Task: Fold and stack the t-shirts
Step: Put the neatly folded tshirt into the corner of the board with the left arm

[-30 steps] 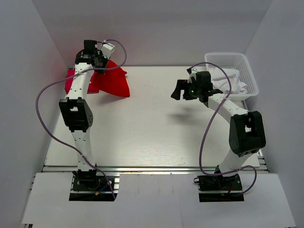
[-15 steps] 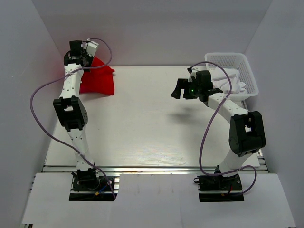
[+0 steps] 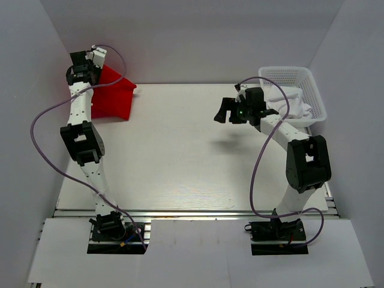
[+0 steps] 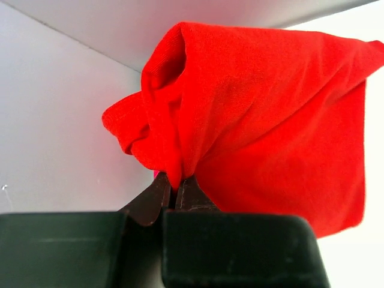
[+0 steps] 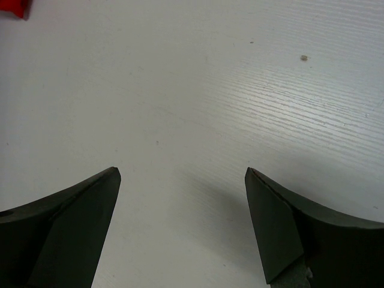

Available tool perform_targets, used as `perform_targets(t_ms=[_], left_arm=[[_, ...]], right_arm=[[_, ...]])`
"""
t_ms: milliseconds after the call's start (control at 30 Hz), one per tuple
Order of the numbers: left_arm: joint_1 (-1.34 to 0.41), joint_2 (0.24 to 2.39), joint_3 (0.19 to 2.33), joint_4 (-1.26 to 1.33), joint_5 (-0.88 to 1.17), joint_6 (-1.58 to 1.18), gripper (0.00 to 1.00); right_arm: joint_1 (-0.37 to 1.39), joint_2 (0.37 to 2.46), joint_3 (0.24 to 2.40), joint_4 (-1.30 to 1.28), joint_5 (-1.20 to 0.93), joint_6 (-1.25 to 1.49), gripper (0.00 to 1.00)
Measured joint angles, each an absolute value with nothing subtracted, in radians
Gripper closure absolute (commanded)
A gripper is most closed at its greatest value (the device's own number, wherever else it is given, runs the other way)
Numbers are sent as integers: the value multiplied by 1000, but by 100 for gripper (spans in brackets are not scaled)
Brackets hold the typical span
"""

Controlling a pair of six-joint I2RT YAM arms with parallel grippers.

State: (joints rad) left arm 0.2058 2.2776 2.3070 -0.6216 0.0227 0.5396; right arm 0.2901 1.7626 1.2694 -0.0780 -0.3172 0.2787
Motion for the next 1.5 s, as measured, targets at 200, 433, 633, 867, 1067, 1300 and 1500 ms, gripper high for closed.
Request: perform_targets(t_ms=[200,433,633,867,1067,1300,1500], left_arm=[[228,2336,2282,-532,9,542,100],[236,2469,2280,-420,-151,527,78],[238,2516,2283,-363,-302,508,0],[235,2510,2291,-335,-389,434,0],[224,2423,2196,-335,-350,306,0],[220,2340,2150,-324,-177,204,0],[234,2418,2278,-348,-25,142,0]], right_arm=[[290,1776,1277,-79,-320,281,10],[291,1791,1305,-77,-328,286,10],[295,1824,1322,-78,-344,289,10],[306,1828,1333,-80,-348,289,10],[315,1828,1335,-80,-355,288,10],[321,1817,1312,-78,-354,286,10],[321,1812,1309,-80,-352,284,10]])
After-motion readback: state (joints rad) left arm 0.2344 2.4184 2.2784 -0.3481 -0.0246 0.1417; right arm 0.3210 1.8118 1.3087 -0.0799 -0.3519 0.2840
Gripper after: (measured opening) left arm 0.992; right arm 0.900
